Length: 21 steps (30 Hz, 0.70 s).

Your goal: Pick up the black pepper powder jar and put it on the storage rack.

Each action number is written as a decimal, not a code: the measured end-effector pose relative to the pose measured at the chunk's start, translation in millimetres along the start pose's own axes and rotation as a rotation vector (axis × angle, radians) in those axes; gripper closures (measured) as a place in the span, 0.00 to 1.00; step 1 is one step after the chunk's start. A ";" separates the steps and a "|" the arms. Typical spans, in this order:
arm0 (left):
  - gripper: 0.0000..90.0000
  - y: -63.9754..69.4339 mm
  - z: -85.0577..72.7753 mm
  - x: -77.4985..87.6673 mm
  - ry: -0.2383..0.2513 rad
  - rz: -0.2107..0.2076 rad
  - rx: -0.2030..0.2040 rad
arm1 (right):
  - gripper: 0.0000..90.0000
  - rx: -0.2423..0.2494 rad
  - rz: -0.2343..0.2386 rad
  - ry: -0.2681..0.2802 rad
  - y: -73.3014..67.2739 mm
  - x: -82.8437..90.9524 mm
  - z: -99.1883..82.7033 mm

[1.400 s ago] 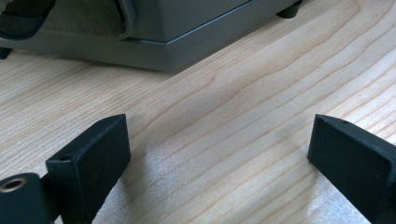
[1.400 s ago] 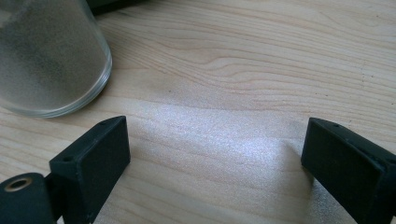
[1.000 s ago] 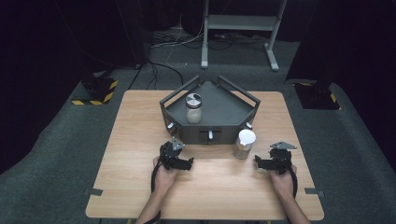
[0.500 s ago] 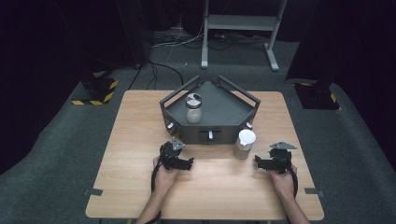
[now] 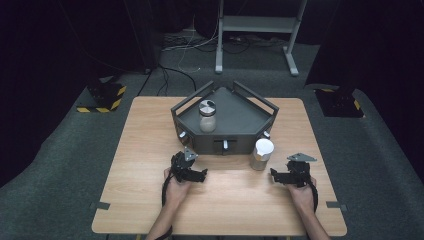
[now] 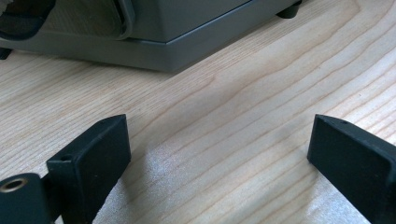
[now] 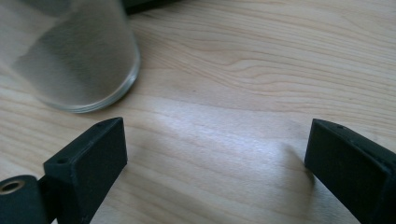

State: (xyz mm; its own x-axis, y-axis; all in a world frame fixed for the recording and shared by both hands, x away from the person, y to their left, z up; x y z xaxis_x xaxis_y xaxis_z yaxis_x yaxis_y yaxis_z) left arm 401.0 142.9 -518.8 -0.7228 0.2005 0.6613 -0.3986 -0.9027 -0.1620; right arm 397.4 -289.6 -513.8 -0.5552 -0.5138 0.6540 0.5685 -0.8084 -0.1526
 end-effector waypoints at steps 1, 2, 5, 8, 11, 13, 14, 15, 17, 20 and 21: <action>0.07 0.0 0.0 0.0 0.000 0.000 0.000 | 0.06 0.007 0.007 0.001 -1.1 -0.2 -0.1; 0.07 0.0 0.0 0.0 0.000 0.000 0.000 | 0.06 0.010 0.011 0.004 -1.8 -0.2 -0.3; 0.07 0.0 0.0 0.0 0.000 0.000 0.000 | 0.06 0.017 0.027 0.011 -4.7 0.0 -0.7; 0.07 0.0 0.0 0.0 0.000 0.000 0.000 | 0.06 0.026 0.038 0.014 -7.7 -0.2 -0.7; 0.07 0.0 0.0 0.0 0.000 0.000 0.000 | 0.06 0.036 0.048 0.016 -10.2 -0.1 0.1; 0.07 0.0 0.0 0.0 0.000 0.000 0.000 | 0.06 0.044 0.054 0.021 -12.6 0.2 1.6; 0.07 0.0 0.0 0.0 0.000 0.000 0.000 | 0.06 0.044 0.057 0.023 -13.5 0.5 2.2; 0.07 0.0 0.0 0.0 0.000 0.000 0.000 | 0.06 0.049 0.063 0.027 -14.4 0.9 3.3; 0.07 0.0 0.0 0.0 0.000 0.000 0.000 | 0.06 0.054 0.070 0.036 -16.3 1.5 5.0; 0.07 0.1 0.0 0.1 0.001 0.000 -0.001 | 0.06 0.061 0.084 0.046 -19.5 1.3 7.4; 0.07 0.1 0.0 0.1 0.001 0.000 -0.001 | 0.06 0.061 0.084 0.046 -19.5 1.3 7.4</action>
State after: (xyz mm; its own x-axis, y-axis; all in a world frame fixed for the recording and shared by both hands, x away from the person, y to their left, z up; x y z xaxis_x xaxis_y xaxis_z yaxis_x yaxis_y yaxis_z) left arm 400.8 142.9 -518.8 -0.7233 0.2004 0.6609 -0.3989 -0.9024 -0.1630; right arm 390.1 -272.4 -504.5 -0.5307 -0.5929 0.6056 0.6494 -0.7436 -0.1590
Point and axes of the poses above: each handheld gripper's, and its own axes: x roughly backward along the jaws, z roughly out of its top, y roughly to its right, the point moved 10 cm from there along -x, roughly forward along the jaws, and after that the axes turned 13 degrees about z, right-handed, at the moved point
